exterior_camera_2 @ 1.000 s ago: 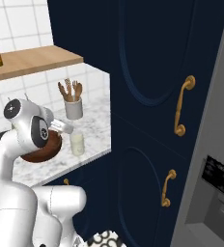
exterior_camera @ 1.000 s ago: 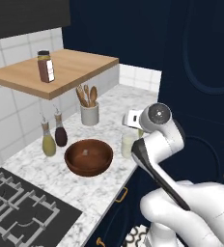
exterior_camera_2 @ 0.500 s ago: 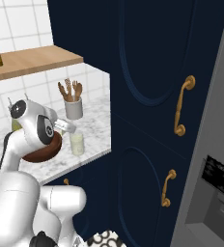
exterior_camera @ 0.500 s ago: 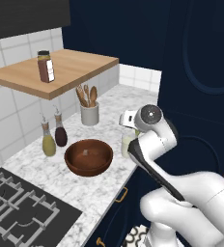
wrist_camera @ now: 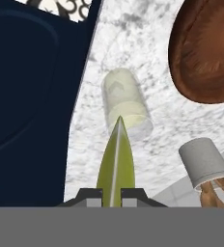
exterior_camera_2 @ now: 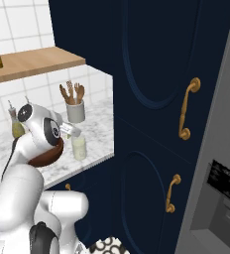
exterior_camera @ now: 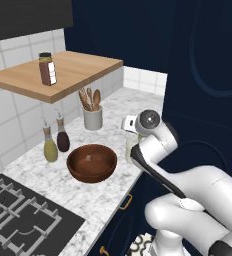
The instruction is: Grab a lemon wedge from the fridge and one ice cube from the ice bowl, and put them in the glass of lemonade.
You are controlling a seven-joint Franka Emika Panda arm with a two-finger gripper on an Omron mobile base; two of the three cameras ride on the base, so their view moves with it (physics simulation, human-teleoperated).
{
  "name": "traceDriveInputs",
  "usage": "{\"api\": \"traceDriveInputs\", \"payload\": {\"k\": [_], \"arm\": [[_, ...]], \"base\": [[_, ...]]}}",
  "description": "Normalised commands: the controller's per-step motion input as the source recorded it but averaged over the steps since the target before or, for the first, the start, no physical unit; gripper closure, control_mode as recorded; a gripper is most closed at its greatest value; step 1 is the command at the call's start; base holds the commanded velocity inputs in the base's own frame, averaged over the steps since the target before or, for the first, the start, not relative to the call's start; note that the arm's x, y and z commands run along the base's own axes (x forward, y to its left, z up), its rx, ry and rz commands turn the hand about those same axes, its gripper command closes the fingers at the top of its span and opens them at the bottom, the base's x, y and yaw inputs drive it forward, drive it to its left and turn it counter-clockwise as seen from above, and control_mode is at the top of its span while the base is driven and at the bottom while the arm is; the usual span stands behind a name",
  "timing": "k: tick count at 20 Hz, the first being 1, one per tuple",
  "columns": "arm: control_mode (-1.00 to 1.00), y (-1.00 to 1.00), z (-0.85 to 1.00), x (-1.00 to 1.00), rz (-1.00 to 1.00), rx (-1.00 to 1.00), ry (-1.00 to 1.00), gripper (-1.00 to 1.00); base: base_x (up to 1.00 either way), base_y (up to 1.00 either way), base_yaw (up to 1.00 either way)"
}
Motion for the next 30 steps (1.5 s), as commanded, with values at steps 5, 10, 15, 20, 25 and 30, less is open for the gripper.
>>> {"api": "traceDriveInputs", "payload": {"k": [5,10,15,20,25,30], "arm": [[-1.0,0.0,-0.14,0.24,-0.06,0.0,0.0,1.0],[-1.0,0.0,-0.01,0.2,-0.03,0.0,0.0,1.0],[-1.0,0.04,-0.08,0.19,-0.02,0.0,0.0,1.0],[-1.0,0.07,-0.13,0.2,-0.02,0.0,0.02,1.0],[-1.0,0.06,-0.1,0.16,-0.03,0.0,0.04,1.0],[-1.0,0.06,-0.16,0.19,-0.02,0.0,0.02,1.0]], "base": [[0.0,0.0,0.0],[0.0,0.0,0.0],[0.0,0.0,0.0],[0.0,0.0,0.0],[0.0,0.0,0.0],[0.0,0.0,0.0]]}}
